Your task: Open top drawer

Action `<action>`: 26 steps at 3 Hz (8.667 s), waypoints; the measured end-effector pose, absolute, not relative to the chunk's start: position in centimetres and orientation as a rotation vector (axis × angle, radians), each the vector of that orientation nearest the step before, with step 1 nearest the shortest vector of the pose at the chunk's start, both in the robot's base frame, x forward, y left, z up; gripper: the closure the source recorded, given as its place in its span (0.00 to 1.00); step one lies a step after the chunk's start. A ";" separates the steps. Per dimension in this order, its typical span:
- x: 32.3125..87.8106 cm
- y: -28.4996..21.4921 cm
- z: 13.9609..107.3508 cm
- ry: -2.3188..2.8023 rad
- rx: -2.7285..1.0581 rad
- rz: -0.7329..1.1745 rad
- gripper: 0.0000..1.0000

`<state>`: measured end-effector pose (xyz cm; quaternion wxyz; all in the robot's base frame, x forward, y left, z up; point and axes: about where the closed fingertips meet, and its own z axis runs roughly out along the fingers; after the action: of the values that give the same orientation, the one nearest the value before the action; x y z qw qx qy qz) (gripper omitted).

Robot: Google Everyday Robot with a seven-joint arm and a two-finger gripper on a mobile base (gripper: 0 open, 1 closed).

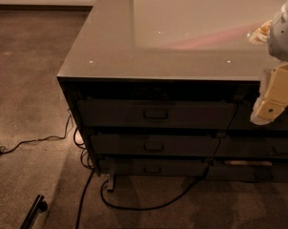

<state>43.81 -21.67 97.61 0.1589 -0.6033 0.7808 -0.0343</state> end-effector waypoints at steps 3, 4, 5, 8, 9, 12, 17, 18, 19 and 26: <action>45.2 -19.5 95.7 2.117 -1.750 -0.001 0.00; 46.0 -17.3 94.0 2.036 -1.780 0.006 0.00; 47.7 -17.2 91.1 1.990 -1.823 0.001 0.00; 50.4 -19.4 85.9 2.065 -1.950 -0.162 0.00; 50.7 -17.9 85.3 2.005 -1.989 -0.157 0.00; 50.8 -16.0 79.1 1.941 -2.155 -0.254 0.00; 50.7 -11.3 75.8 1.847 -2.237 -0.329 0.00; 53.0 -11.0 75.2 1.830 -2.254 -0.320 0.00; 55.7 -12.5 74.6 1.831 -2.185 -0.203 0.00; 57.4 -12.8 69.3 1.897 -2.066 0.032 0.00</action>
Offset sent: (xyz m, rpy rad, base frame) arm 0.0083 0.0087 -0.0191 0.0707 -0.0139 0.0553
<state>57.39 -12.81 69.27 0.1677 -0.7261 0.6667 0.0114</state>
